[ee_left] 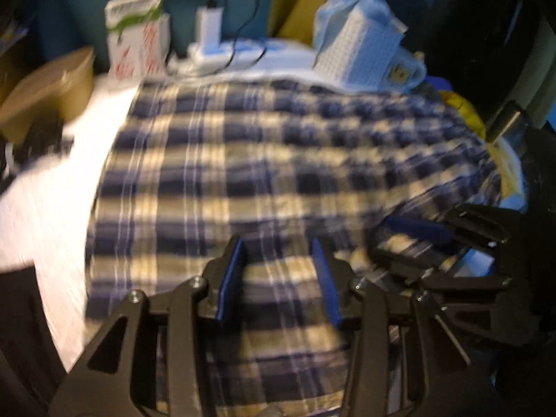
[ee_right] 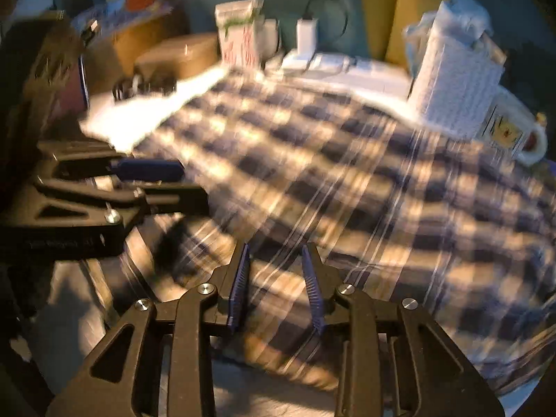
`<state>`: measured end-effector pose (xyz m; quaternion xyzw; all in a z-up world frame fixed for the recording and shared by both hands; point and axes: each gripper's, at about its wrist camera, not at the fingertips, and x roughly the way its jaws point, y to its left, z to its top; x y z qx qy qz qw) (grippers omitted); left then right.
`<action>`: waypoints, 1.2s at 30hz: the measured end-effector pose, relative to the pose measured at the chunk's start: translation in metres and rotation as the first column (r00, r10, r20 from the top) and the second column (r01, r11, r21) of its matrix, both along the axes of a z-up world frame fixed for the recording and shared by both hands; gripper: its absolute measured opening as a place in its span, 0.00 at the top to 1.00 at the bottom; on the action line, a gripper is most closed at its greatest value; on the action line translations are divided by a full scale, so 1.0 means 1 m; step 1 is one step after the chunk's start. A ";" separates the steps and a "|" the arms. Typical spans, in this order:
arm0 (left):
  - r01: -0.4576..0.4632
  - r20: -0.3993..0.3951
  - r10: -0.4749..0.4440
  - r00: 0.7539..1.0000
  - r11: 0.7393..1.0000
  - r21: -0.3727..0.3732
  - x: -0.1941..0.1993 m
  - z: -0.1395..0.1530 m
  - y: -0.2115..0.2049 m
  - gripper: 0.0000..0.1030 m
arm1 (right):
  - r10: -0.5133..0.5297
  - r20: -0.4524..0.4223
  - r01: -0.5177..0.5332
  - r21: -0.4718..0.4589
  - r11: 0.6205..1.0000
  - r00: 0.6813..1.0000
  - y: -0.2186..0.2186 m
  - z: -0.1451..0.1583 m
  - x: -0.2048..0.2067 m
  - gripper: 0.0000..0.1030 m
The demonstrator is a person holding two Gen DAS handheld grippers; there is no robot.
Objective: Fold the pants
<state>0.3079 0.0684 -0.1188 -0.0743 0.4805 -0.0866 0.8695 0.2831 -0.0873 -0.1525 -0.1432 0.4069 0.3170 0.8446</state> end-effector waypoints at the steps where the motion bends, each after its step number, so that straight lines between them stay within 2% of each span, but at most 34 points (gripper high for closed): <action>1: -0.004 0.012 0.004 1.000 1.000 0.010 -0.004 0.001 0.000 0.59 | 0.003 0.007 -0.003 -0.001 1.000 1.000 -0.002 0.000 -0.003 0.66; 9: -0.049 0.010 0.049 0.999 0.997 0.060 -0.027 0.002 0.015 0.59 | -0.033 -0.007 0.033 0.011 0.999 0.999 -0.058 0.002 -0.016 0.65; 12: -0.090 0.006 0.089 0.996 0.994 0.055 -0.033 0.010 0.021 0.59 | -0.117 0.035 0.116 0.032 0.993 0.993 -0.099 0.020 -0.011 0.65; 17: -0.060 0.091 0.059 0.994 0.998 0.011 -0.032 0.033 0.007 0.59 | -0.291 0.136 0.284 0.067 0.956 0.947 -0.146 0.046 0.036 0.65; 19: -0.045 0.084 0.044 0.995 0.999 0.012 -0.026 0.032 -0.003 0.59 | -0.329 0.120 0.324 0.060 0.944 0.937 -0.155 0.039 0.061 0.65; 21: -0.037 0.067 0.036 0.997 0.999 0.016 -0.019 0.025 -0.010 0.58 | -0.334 0.060 0.332 0.046 0.942 0.941 -0.158 0.024 0.079 0.65; 23: -0.036 0.041 0.035 0.999 0.999 0.024 -0.014 0.015 -0.014 0.58 | -0.329 0.027 0.330 -0.029 0.944 0.944 -0.157 0.001 0.087 0.66; 24: -0.041 0.020 0.040 0.999 0.999 0.033 -0.012 0.007 -0.014 0.58 | -0.322 0.073 0.323 -0.011 0.946 0.944 -0.157 0.001 0.081 0.65; 25: -0.046 0.000 0.046 0.999 0.998 0.034 -0.011 -0.001 -0.012 0.59 | -0.318 0.077 0.320 -0.021 0.947 0.945 -0.157 -0.002 0.078 0.65; 26: -0.046 0.035 0.046 0.998 0.999 0.025 -0.015 0.000 -0.011 0.59 | -0.314 0.081 0.317 -0.028 0.948 0.946 -0.159 -0.003 0.074 0.65; 33: -0.071 0.025 0.070 0.997 0.997 0.029 -0.023 0.000 0.005 0.58 | -0.359 0.085 0.364 -0.065 0.929 0.930 -0.180 -0.008 0.040 0.65; 36: -0.092 0.036 0.091 0.995 0.995 0.026 -0.033 0.005 0.013 0.58 | -0.383 0.090 0.387 -0.038 0.921 0.920 -0.187 0.001 0.015 0.65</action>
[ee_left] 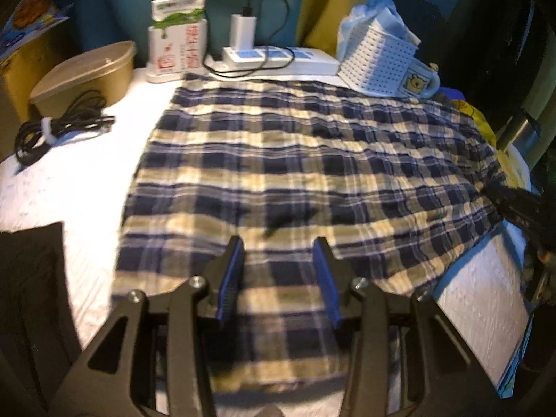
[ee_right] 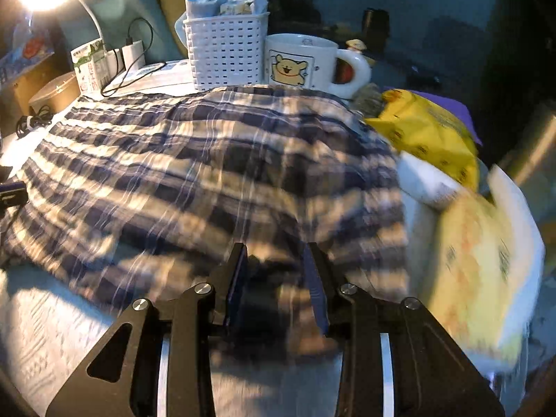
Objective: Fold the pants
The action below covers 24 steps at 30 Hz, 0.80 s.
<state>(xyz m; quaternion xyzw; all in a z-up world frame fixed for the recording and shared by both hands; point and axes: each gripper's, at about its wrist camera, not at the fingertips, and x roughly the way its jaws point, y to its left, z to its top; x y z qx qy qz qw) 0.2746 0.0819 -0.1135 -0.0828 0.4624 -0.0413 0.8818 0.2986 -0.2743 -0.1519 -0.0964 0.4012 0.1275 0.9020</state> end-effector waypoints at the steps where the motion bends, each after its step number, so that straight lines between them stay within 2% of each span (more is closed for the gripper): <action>1: -0.009 0.010 0.009 1.000 1.000 -0.001 -0.005 0.003 0.004 0.58 | -0.016 0.013 0.016 0.028 0.999 1.000 -0.005 0.007 -0.009 0.62; 5: -0.051 0.060 0.050 0.997 0.999 0.003 -0.023 0.016 0.017 0.58 | -0.096 0.038 0.089 0.151 0.984 0.995 -0.029 0.025 -0.035 0.42; 7: -0.074 0.077 0.074 0.994 0.997 -0.001 -0.031 0.020 0.024 0.58 | -0.142 0.033 0.134 0.193 0.972 0.989 -0.039 0.031 -0.042 0.38; 11: -0.129 0.117 0.131 0.984 0.991 -0.020 -0.045 0.026 0.043 0.58 | -0.212 -0.050 0.217 0.283 0.934 0.976 -0.056 0.021 -0.039 0.36; 15: -0.160 0.117 0.162 0.980 0.987 -0.030 -0.050 0.025 0.062 0.56 | -0.244 -0.142 0.280 0.371 0.885 0.959 -0.065 0.006 -0.031 0.36; 16: -0.169 0.121 0.172 0.978 0.985 -0.029 -0.052 0.026 0.065 0.54 | -0.246 -0.161 0.291 0.396 0.871 0.956 -0.065 0.003 -0.028 0.36; 20: -0.200 0.137 0.203 0.970 0.979 -0.035 -0.054 0.028 0.080 0.27 | -0.270 -0.140 0.304 0.442 0.844 0.953 -0.063 -0.001 -0.015 0.36; 24: -0.208 0.135 0.210 0.968 0.978 -0.029 -0.050 0.027 0.087 0.23 | -0.309 -0.149 0.339 0.535 0.774 0.939 -0.074 -0.005 0.004 0.36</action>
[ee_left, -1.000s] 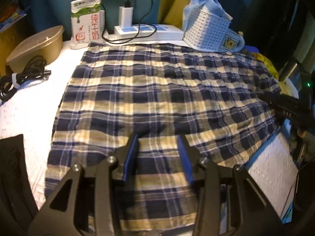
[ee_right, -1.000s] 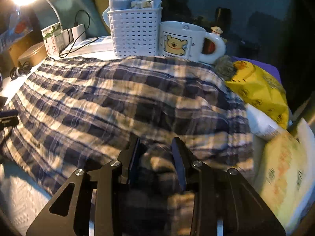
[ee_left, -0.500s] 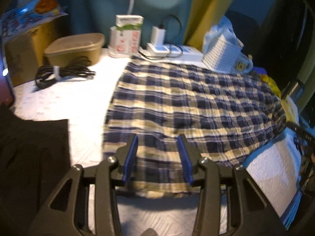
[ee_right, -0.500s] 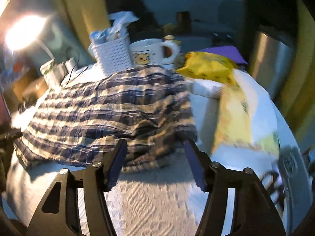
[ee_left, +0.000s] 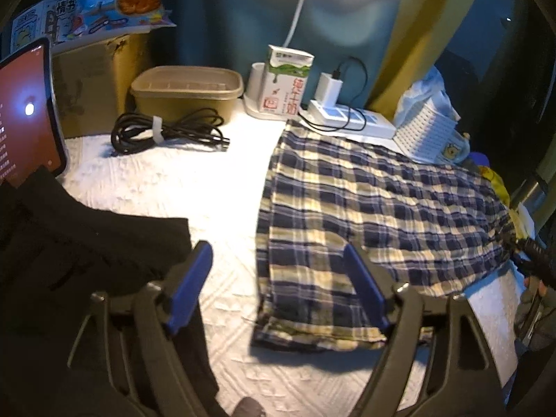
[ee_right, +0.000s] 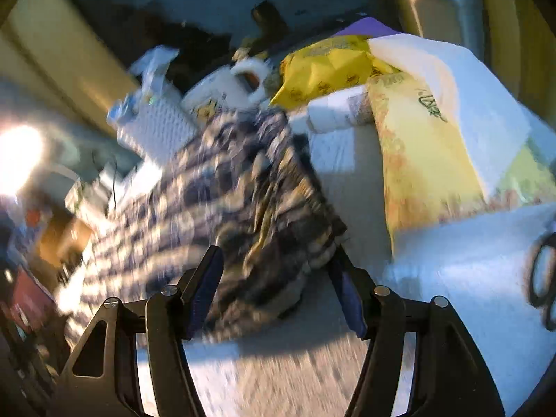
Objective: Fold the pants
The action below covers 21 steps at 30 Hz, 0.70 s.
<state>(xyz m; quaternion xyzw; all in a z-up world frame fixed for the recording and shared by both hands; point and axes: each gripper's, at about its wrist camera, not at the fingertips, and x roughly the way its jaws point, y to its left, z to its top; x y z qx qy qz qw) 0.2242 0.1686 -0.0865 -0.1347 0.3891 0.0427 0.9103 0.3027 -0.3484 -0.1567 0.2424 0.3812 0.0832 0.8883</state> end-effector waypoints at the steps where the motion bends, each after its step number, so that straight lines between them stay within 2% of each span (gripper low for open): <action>1: -0.002 -0.001 0.002 1.000 1.000 -0.001 0.000 0.000 0.001 0.23 | -0.009 0.003 0.009 0.015 1.000 1.000 -0.001 0.000 0.005 0.37; 3: -0.005 -0.003 0.005 1.000 1.000 -0.010 0.001 -0.001 0.002 0.23 | -0.015 0.007 0.015 0.033 0.999 1.000 0.000 -0.001 0.013 0.37; 4: -0.004 -0.004 0.003 1.000 1.000 -0.013 0.002 -0.001 0.002 0.23 | -0.034 0.009 0.034 0.031 0.999 0.999 0.001 -0.001 0.016 0.40; 5: -0.001 -0.005 0.001 1.000 1.000 -0.015 0.003 -0.002 0.002 0.23 | -0.042 0.000 0.042 0.031 0.999 0.999 0.002 -0.002 0.020 0.53; 7: 0.003 -0.006 -0.003 1.000 1.000 -0.011 0.005 -0.002 0.001 0.23 | -0.055 -0.015 0.056 0.076 0.996 0.998 -0.001 -0.008 0.026 0.68; 8: 0.005 -0.009 -0.005 1.000 1.000 -0.007 0.006 -0.002 0.000 0.23 | -0.056 -0.015 0.057 0.107 0.993 0.998 -0.003 -0.010 0.027 0.71; 12: 0.010 -0.026 -0.010 1.000 1.000 0.004 0.006 -0.004 0.000 0.23 | -0.066 0.026 0.062 0.117 0.991 0.998 -0.002 0.001 0.022 0.75; 21: 0.023 -0.004 -0.023 1.000 1.000 0.002 -0.007 0.003 0.009 0.23 | 0.015 0.198 -0.009 -0.028 1.000 0.980 0.038 0.075 0.009 0.76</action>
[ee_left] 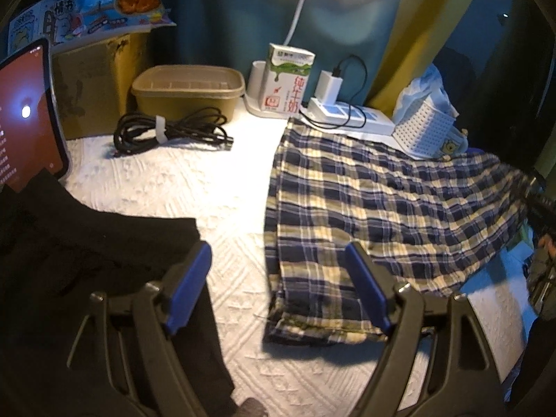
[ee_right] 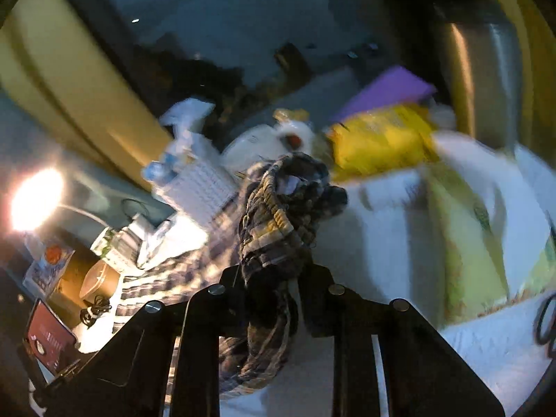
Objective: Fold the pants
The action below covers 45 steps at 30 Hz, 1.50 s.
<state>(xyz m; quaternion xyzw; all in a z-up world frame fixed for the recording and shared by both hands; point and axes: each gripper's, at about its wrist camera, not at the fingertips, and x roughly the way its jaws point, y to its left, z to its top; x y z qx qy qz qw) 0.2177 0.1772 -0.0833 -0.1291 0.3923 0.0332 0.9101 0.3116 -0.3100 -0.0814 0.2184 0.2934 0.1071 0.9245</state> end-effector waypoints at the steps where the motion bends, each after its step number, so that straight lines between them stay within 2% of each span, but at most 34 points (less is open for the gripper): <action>1: 0.001 0.005 -0.001 1.000 1.000 0.003 -0.001 0.002 0.002 0.23 | 0.012 0.019 -0.011 -0.018 1.000 1.000 0.008 0.009 -0.001 0.76; 6: 0.010 0.028 -0.010 1.000 1.000 -0.008 -0.008 0.007 0.012 0.23 | 0.080 0.091 -0.071 -0.094 0.993 0.993 0.055 0.042 -0.005 0.76; 10: 0.023 0.036 -0.022 0.999 0.999 -0.026 -0.009 0.008 0.022 0.23 | 0.133 0.120 -0.116 -0.141 0.983 0.984 0.097 0.057 -0.005 0.76; 17: 0.041 0.069 -0.039 0.997 0.999 -0.029 -0.008 0.018 0.043 0.23 | 0.265 0.125 -0.232 -0.228 0.946 0.956 0.184 0.062 0.002 0.77; 20: 0.038 0.081 -0.034 0.996 0.998 -0.042 -0.008 0.019 0.052 0.23 | 0.333 0.097 -0.298 -0.261 0.918 0.938 0.230 0.053 0.009 0.77; 26: 0.036 0.068 -0.032 0.997 0.998 -0.056 -0.007 0.014 0.061 0.23 | 0.448 -0.006 -0.429 -0.301 0.852 0.894 0.312 0.016 0.013 0.77; 29: 0.029 0.060 -0.025 0.998 0.998 -0.063 -0.007 0.011 0.064 0.23 | 0.512 -0.092 -0.512 -0.332 0.792 0.854 0.344 -0.007 0.011 0.77; 31: 0.022 0.051 -0.019 0.999 0.998 -0.065 -0.006 0.009 0.064 0.23 | 0.551 -0.189 -0.580 -0.343 0.739 0.813 0.363 -0.027 0.013 0.74; 33: 0.016 0.043 -0.013 0.999 0.997 -0.070 -0.003 0.008 0.064 0.23 | 0.563 -0.215 -0.602 -0.335 0.725 0.798 0.366 -0.034 0.011 0.63; 35: 0.019 0.045 -0.015 0.999 0.997 -0.071 -0.002 0.010 0.061 0.23 | 0.589 -0.201 -0.620 -0.330 0.712 0.783 0.363 -0.032 0.002 0.38; 36: 0.022 0.047 -0.019 0.999 0.997 -0.069 -0.002 0.011 0.059 0.23 | 0.601 -0.185 -0.625 -0.329 0.707 0.777 0.360 -0.029 -0.003 0.34; 38: 0.032 0.054 -0.028 0.998 0.997 -0.064 0.001 0.014 0.053 0.23 | 0.624 -0.167 -0.641 -0.323 0.697 0.763 0.352 -0.022 -0.011 0.33; 41: 0.060 0.071 -0.056 0.996 0.997 -0.056 0.008 0.022 0.042 0.23 | 0.634 -0.142 -0.641 -0.325 0.696 0.760 0.334 -0.014 -0.020 0.33; 45: 0.126 0.084 -0.124 0.989 0.992 -0.029 0.025 0.029 0.020 0.23 | 0.586 -0.137 -0.596 -0.309 0.741 0.799 0.292 -0.014 -0.014 0.33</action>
